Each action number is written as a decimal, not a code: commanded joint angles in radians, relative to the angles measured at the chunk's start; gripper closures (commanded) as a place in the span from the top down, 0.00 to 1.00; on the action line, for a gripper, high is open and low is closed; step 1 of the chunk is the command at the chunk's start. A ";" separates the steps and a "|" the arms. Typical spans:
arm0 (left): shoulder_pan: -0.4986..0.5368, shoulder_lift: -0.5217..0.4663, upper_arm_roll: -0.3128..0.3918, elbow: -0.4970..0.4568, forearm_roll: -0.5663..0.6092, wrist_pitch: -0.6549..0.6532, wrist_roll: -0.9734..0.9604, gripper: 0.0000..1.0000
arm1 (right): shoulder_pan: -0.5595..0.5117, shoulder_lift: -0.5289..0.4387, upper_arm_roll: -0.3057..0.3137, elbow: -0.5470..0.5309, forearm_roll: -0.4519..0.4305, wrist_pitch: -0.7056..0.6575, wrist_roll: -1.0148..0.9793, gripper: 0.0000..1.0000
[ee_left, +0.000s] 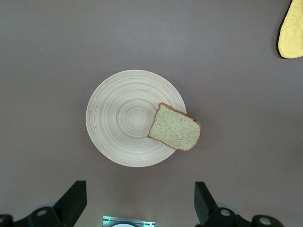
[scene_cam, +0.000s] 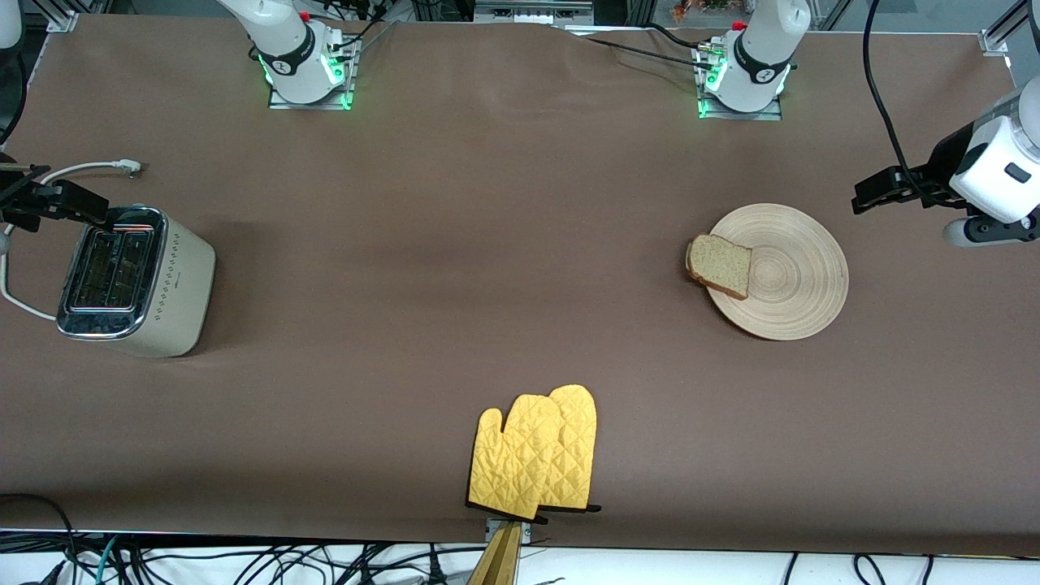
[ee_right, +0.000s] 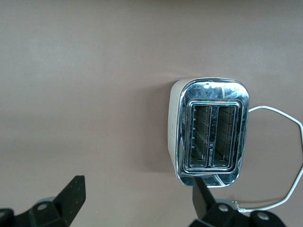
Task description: Move plate and put bread in toaster
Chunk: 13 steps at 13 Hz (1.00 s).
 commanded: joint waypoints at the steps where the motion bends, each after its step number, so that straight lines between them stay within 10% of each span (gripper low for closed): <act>1: 0.018 0.002 -0.011 0.004 -0.020 -0.009 0.024 1.00 | -0.006 0.007 0.003 0.022 0.010 -0.004 0.007 1.00; 13: 0.023 0.002 -0.010 0.004 -0.040 -0.007 0.027 1.00 | -0.006 0.012 -0.008 0.022 0.011 -0.004 0.003 1.00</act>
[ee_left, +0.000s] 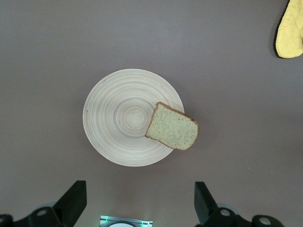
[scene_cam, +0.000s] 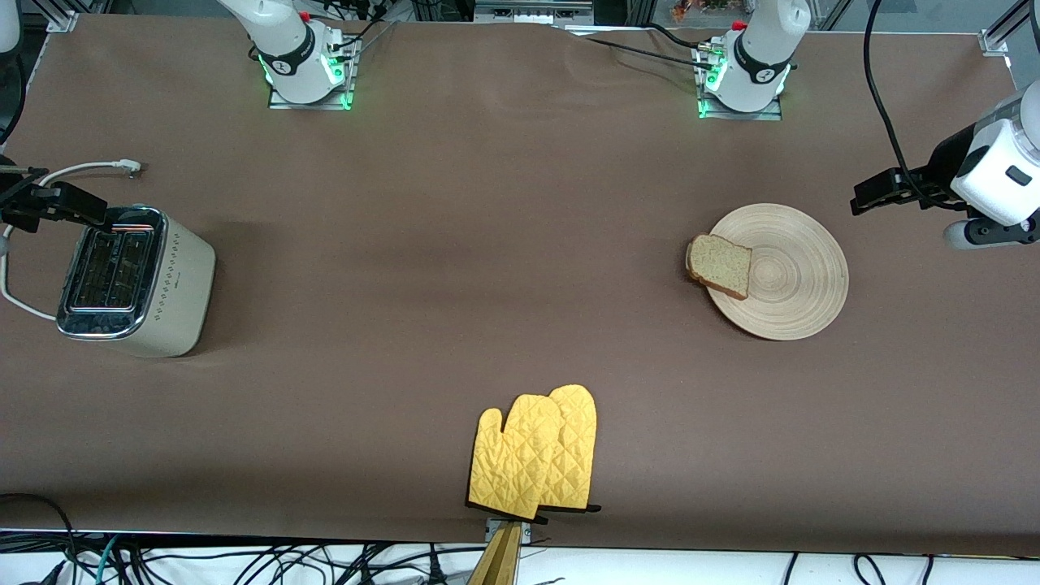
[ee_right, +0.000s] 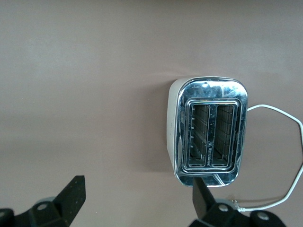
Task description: Move plate and put bread in toaster
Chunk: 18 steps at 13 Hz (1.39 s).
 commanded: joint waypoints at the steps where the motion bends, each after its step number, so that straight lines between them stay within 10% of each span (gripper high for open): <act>1: 0.022 -0.002 -0.007 0.003 -0.024 -0.006 0.048 1.00 | -0.003 0.007 -0.002 0.022 0.011 -0.004 0.003 1.00; 18: 0.478 0.223 0.032 -0.275 -0.195 0.401 0.812 1.00 | -0.003 0.007 -0.004 0.022 0.011 -0.004 0.002 1.00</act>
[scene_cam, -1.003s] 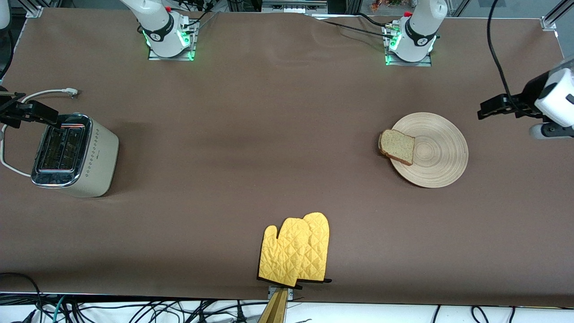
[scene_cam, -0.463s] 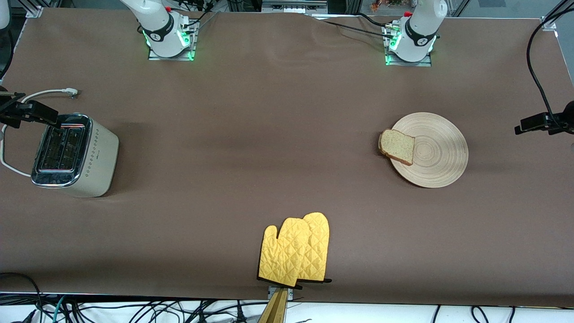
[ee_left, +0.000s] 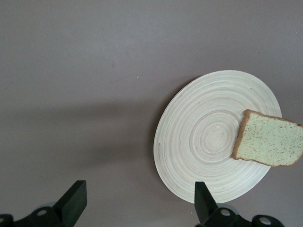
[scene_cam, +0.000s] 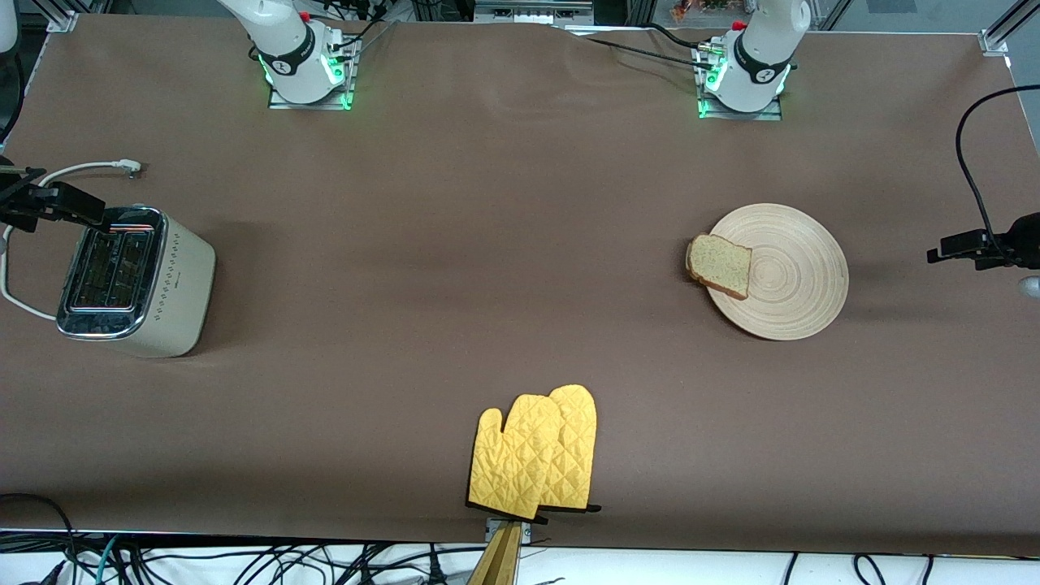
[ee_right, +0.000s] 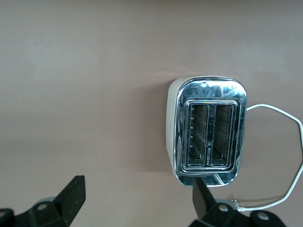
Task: Move plate and put bread in toaster
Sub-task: 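Move the left gripper down to the rim of the wooden plate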
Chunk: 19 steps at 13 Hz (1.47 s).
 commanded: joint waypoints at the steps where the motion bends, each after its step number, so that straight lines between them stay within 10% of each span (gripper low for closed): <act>1: 0.048 0.059 -0.008 0.007 -0.079 0.019 0.112 1.00 | -0.003 0.007 -0.002 0.022 0.013 -0.003 0.002 1.00; 19: 0.095 0.362 0.040 -0.004 -0.477 -0.103 0.626 1.00 | -0.010 0.009 -0.009 0.022 0.014 -0.004 0.002 1.00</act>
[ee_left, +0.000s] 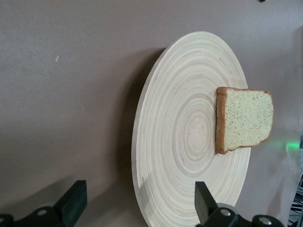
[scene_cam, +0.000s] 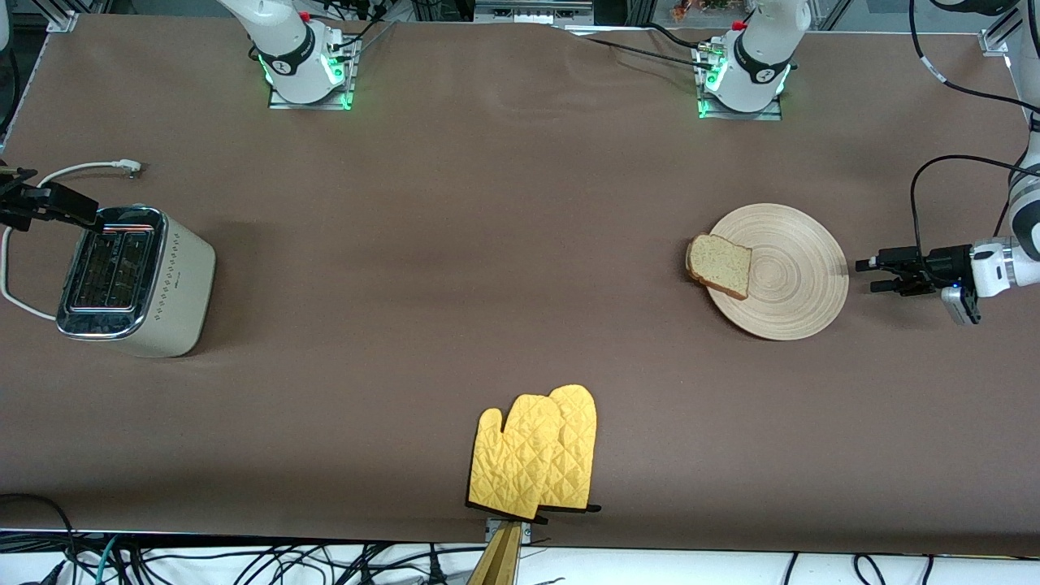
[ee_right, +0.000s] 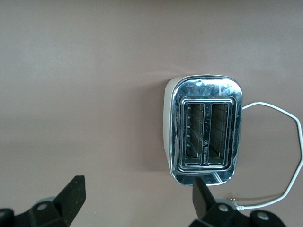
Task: Move plate and put bread in toaster
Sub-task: 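Move the left gripper down to the rim of the wooden plate, then close the left gripper on the wooden plate's rim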
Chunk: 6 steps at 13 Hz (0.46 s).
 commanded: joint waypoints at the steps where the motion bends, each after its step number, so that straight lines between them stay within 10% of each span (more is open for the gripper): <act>1: 0.000 0.009 0.009 -0.013 -0.050 -0.033 0.033 1.00 | -0.007 0.008 0.002 0.022 0.013 -0.003 0.002 1.00; 6: -0.005 0.018 0.008 -0.045 -0.088 -0.047 -0.031 1.00 | -0.005 0.008 0.003 0.022 0.013 -0.003 0.003 1.00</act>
